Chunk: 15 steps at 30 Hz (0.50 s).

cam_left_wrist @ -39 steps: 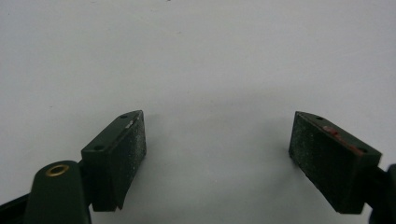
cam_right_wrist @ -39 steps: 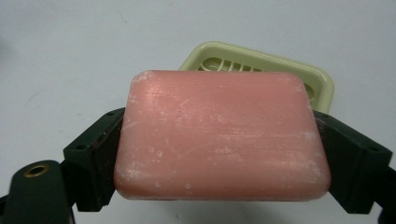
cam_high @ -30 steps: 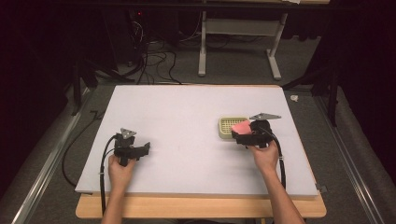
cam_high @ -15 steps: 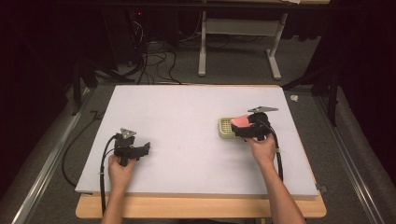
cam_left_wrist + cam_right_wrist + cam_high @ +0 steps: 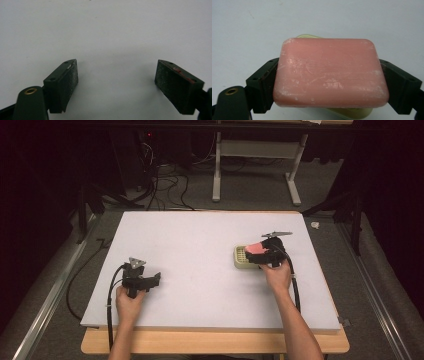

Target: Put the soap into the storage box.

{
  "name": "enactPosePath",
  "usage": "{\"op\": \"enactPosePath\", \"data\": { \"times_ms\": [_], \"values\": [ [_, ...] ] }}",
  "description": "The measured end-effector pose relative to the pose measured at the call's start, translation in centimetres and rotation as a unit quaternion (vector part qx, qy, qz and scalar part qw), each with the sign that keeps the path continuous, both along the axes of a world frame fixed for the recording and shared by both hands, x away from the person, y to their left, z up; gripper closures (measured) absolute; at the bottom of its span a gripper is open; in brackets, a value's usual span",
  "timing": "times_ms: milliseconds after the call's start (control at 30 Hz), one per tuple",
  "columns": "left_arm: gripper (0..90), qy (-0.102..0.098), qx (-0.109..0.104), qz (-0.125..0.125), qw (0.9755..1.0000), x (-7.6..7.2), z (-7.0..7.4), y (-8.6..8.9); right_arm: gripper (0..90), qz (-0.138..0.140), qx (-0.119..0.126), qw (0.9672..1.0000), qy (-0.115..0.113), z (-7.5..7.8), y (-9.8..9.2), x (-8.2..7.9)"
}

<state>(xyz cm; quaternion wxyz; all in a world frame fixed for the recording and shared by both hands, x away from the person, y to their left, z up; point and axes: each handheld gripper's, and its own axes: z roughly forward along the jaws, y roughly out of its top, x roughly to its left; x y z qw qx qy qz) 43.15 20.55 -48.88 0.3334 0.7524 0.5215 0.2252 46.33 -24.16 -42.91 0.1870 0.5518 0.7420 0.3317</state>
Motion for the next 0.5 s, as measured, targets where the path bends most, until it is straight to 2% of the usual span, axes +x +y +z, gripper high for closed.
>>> {"op": "enactPosePath", "data": {
  "times_ms": [400,500],
  "values": [
    [19.2,0.001,-0.001,0.000,1.0000,0.0,0.0,0.0,13.7,-0.006,-0.006,0.9998,0.020,-1.0,0.8,0.9],
    [19.2,0.001,-0.001,0.000,1.0000,0.0,0.0,0.0,13.6,-0.011,-0.003,0.9994,0.034,-1.4,0.8,1.1]
  ]
}}
